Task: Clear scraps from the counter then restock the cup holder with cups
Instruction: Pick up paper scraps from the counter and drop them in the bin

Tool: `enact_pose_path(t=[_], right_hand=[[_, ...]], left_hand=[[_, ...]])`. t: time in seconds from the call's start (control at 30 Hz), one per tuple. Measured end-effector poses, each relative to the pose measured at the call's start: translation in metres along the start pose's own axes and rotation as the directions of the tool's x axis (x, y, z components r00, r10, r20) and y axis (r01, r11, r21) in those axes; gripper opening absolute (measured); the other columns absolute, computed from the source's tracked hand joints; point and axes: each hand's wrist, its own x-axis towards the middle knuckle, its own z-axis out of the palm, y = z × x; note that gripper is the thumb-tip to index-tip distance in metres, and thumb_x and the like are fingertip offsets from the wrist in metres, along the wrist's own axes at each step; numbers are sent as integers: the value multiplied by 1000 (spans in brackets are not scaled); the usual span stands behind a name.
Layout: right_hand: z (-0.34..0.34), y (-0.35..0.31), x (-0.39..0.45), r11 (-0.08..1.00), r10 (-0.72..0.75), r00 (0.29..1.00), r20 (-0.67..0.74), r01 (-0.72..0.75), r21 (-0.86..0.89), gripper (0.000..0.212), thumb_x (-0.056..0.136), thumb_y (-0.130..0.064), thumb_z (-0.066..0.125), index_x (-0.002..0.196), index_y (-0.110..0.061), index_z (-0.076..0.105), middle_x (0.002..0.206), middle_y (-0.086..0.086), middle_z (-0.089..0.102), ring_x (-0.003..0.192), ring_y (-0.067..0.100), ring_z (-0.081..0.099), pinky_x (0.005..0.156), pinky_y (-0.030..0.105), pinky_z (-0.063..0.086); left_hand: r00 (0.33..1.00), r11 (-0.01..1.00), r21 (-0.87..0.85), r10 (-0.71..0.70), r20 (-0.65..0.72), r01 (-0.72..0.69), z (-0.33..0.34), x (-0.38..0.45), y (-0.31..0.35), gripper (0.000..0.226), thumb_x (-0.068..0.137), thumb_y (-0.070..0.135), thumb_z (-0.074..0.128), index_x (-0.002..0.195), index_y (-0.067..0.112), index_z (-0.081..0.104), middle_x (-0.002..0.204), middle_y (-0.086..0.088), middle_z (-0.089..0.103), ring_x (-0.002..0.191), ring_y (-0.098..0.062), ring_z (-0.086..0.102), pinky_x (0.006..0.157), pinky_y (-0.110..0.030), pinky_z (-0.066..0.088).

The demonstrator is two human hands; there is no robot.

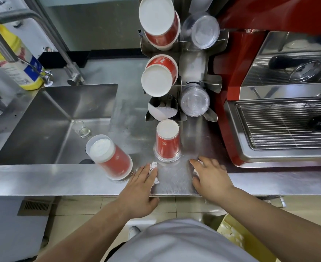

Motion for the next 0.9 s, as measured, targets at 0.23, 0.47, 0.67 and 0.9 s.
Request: enact_pose_path(t=[0.23, 0.47, 0.67, 0.9], right_hand=[[3, 1, 1, 1000, 2, 1000, -13, -2, -13, 58, 86, -36, 45, 142, -34, 32, 150, 0, 33, 132, 27, 34, 102, 40, 33], [6, 0, 2, 1000, 1, 999, -44, -2, -15, 54, 87, -32, 47, 141, -32, 38, 147, 0, 39, 130, 28, 38, 100, 39, 35], [6, 1, 2, 1000, -1, 998, -58, 0, -7, 53, 84, -30, 52, 136, -29, 46, 143, 3, 45, 125, 31, 44, 96, 41, 39], [7, 2, 2, 999, -5, 999, -49, 3, -32, 51, 86, -33, 50, 136, -30, 45, 144, 1, 43, 125, 29, 43, 97, 40, 38]], left_hand=[[1000, 998, 55, -19, 17, 18, 10, -1, 5, 94, 80, 55, 41, 155, 14, 3, 164, -8, -6, 151, -27, -7, 120, -36, -11], [999, 999, 12, -49, 8, 49, 9, 7, 3, 94, 80, 57, 39, 156, 17, 1, 164, -7, -5, 151, -27, -9, 120, -40, -10], [999, 999, 14, -38, -8, 39, 5, 14, 1, 88, 90, 54, 43, 156, 16, -1, 164, -5, -7, 150, -28, -12, 121, -43, -10], [998, 997, -47, -66, -22, 65, -1, 27, 4, 86, 90, 56, 46, 156, 20, 3, 164, -6, -7, 150, -27, -13, 122, -46, -4]])
